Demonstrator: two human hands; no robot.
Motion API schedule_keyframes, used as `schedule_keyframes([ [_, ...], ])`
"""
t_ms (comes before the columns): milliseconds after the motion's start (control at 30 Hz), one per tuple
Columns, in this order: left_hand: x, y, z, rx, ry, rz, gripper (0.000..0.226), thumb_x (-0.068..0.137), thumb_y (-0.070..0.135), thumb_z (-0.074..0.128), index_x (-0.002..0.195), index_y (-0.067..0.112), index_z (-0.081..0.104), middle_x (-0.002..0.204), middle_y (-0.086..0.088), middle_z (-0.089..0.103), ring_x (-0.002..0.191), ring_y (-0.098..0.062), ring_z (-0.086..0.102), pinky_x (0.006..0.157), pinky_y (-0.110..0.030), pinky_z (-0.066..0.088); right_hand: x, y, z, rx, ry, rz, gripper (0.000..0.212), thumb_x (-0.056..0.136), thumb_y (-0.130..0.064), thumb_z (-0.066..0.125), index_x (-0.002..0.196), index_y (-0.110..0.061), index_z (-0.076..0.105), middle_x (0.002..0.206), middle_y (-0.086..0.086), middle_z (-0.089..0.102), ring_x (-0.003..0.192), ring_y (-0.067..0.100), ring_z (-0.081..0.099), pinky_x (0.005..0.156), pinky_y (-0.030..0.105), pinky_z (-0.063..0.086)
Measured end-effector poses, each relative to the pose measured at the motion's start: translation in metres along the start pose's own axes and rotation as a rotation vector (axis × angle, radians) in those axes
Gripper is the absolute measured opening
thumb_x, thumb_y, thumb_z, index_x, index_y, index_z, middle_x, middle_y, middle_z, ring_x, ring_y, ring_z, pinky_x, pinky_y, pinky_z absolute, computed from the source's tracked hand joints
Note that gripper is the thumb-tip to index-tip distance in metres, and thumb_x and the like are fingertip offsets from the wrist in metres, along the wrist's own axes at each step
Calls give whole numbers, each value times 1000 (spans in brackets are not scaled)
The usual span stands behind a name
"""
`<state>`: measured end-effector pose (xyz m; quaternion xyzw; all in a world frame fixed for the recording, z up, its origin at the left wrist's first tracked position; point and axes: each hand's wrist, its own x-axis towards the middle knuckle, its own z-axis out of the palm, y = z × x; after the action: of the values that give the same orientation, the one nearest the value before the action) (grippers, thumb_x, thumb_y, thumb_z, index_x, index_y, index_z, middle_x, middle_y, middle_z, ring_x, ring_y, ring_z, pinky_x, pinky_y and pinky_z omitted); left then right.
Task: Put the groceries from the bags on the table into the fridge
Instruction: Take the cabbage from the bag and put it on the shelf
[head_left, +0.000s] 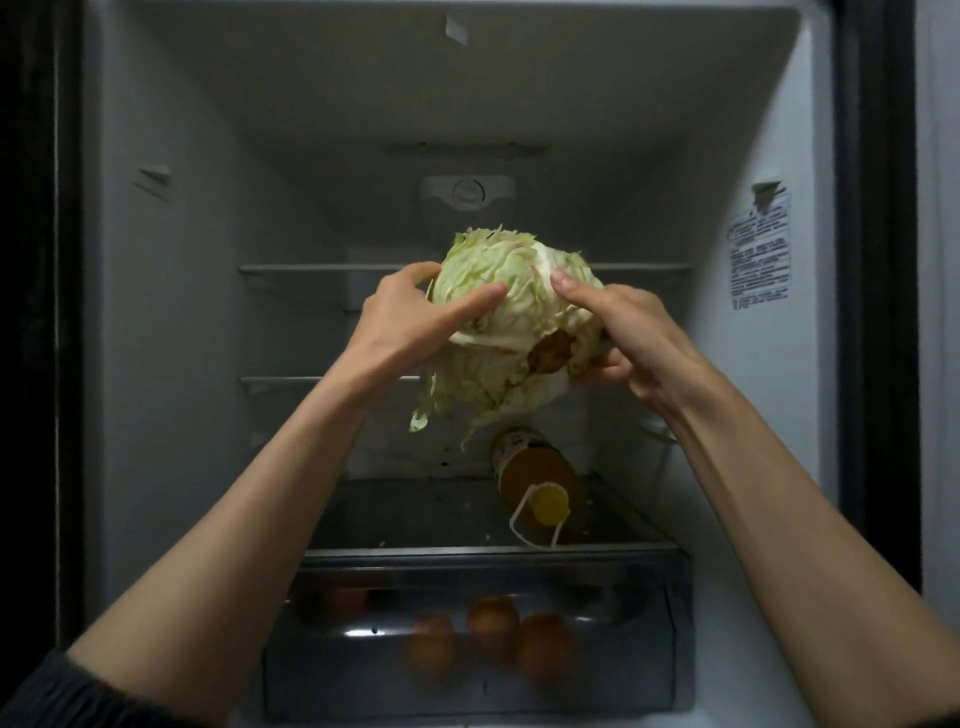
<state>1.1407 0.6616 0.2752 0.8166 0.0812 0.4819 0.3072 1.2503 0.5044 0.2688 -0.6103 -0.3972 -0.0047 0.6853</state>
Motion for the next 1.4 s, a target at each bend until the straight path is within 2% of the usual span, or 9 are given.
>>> schedule_keyframes([
  [233,-9,-6,-4,-132,6,-2,80,60,67,71,125,25,52,109,0,66,91,-14,67,76,-36,58,-11,6,-1,-81,26,-122,54,72,-34,77,121,-23,57,112,-1,65,98,18,64,77,42,58],
  [400,-16,12,-14,-196,108,150,79,56,68,71,123,28,55,107,5,68,90,-8,67,71,-30,57,-16,-10,-6,-89,68,-347,51,70,-32,79,117,-30,60,108,-6,67,98,15,65,81,40,57],
  [500,2,31,-22,-201,192,233,69,60,67,71,117,30,60,103,7,70,92,-8,67,78,-35,57,-7,-35,-4,-56,112,-401,46,69,-33,80,111,-26,64,102,-6,70,94,13,67,76,38,58],
  [600,31,41,-27,-182,207,226,69,58,72,68,113,30,63,101,7,70,95,-10,66,83,-39,56,15,-51,4,-57,220,-407,64,50,-57,77,104,-26,64,101,-4,71,92,15,68,81,42,57],
  [833,70,38,-24,-149,279,97,76,68,67,65,124,18,46,116,-1,55,103,-17,56,86,-36,51,52,-53,17,-83,300,-381,113,45,-69,72,139,-13,40,133,10,54,117,24,55,94,45,50],
  [1067,93,38,-25,-184,301,6,80,72,75,51,119,11,49,112,-1,54,103,-19,56,89,-38,49,80,-54,20,-177,292,-421,86,67,-34,81,138,-7,41,134,10,54,122,21,52,104,38,43],
  [1167,93,33,-30,-246,211,24,93,59,78,59,120,10,51,114,-6,59,97,-19,63,83,-44,55,84,-53,18,-242,339,-428,78,69,-34,80,135,-9,47,129,6,59,119,19,55,103,34,43],
  [1267,88,29,-30,-253,107,90,92,60,64,72,129,9,43,120,-5,56,99,-15,63,83,-40,56,82,-50,17,-254,354,-463,75,71,-36,79,135,-13,48,129,3,59,120,16,54,103,29,41],
  [1400,81,22,-25,-223,175,155,80,57,57,74,121,19,44,117,-1,57,102,-14,60,87,-40,53,72,-47,20,-232,340,-488,76,73,-32,77,138,-11,43,135,3,54,123,14,50,106,27,38],
])
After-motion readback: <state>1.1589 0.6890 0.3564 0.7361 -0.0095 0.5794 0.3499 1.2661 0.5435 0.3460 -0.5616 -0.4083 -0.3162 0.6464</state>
